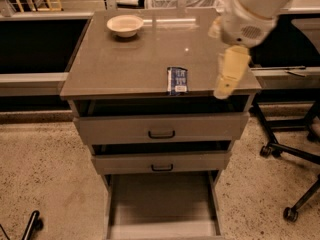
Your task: Place rxbar blueberry into bottom drawer
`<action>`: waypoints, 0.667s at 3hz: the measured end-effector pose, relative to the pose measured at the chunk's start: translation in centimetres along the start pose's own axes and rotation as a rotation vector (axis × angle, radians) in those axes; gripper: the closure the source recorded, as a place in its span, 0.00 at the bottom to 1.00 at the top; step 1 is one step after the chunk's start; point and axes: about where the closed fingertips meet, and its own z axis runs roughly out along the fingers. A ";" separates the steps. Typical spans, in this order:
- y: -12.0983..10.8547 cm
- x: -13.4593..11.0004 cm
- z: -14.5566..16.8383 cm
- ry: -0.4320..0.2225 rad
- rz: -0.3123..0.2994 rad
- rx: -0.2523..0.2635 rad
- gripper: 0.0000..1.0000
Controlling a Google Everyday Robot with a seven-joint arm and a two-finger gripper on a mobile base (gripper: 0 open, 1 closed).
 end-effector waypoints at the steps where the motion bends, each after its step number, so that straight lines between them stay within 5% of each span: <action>1: -3.7 -4.3 6.4 -0.009 -0.062 -0.088 0.00; 2: -3.7 -4.3 6.4 -0.009 -0.061 -0.086 0.00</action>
Offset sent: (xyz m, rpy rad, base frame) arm 0.0387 0.0366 -0.0276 -0.0066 0.0511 0.0608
